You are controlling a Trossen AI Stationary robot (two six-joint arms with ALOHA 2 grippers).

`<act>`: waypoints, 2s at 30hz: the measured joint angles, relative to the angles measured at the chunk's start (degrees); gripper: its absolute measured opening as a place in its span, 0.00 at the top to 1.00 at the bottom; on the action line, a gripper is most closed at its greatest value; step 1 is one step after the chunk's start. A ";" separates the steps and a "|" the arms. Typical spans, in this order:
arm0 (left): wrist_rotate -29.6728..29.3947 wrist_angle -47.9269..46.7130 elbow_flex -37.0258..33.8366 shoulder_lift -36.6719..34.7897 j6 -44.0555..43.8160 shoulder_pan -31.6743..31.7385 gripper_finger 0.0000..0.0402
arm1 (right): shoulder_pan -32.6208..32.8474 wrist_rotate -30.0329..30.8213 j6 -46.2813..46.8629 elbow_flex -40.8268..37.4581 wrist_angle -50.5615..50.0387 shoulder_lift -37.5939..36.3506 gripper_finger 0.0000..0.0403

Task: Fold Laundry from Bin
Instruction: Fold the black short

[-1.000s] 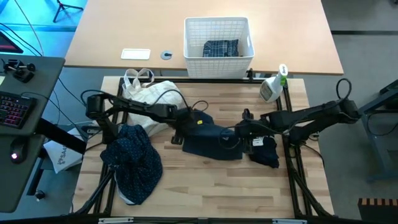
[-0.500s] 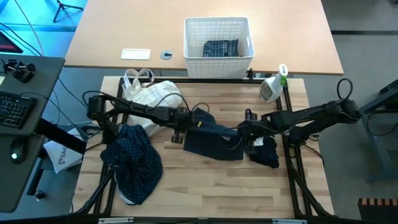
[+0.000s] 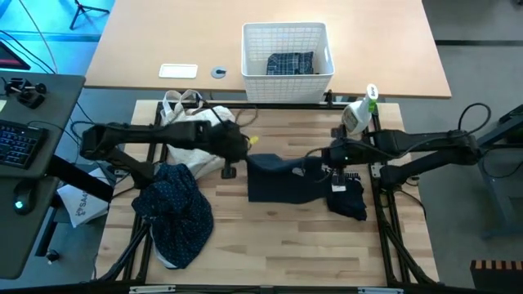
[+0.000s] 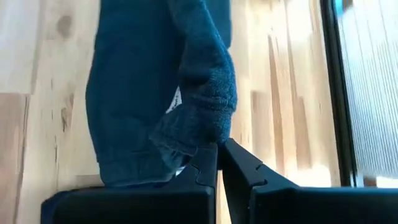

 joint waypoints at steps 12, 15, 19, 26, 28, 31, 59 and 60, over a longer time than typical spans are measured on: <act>8.39 4.56 -6.28 0.23 -3.99 10.99 1.00 | -14.68 2.08 -12.40 -5.93 15.76 5.50 1.00; 13.21 7.14 -7.04 0.14 -8.02 12.99 1.00 | -18.29 4.69 -20.14 -5.91 17.88 5.45 1.00; 21.08 12.08 -9.67 0.14 -8.81 11.07 1.00 | -20.76 -2.50 -23.73 -5.91 13.58 5.43 1.00; 21.06 30.41 -15.94 4.19 -17.75 4.12 1.00 | -20.45 -11.53 -27.37 -5.91 2.58 5.65 1.00; 21.06 35.96 -17.10 6.68 -20.47 2.51 1.00 | -20.53 -12.23 -29.41 -5.93 0.92 5.65 1.00; 21.10 38.15 -17.18 10.40 -20.85 0.95 0.98 | -20.60 -12.57 -30.59 -5.93 0.73 5.65 0.99; 10.59 9.11 -4.06 18.27 -25.52 5.60 0.69 | -24.28 -27.86 -1.55 -5.95 10.09 16.05 0.67; 10.58 9.99 -4.03 19.14 -26.49 6.06 0.69 | -24.22 -27.84 0.26 -5.94 11.69 16.05 0.67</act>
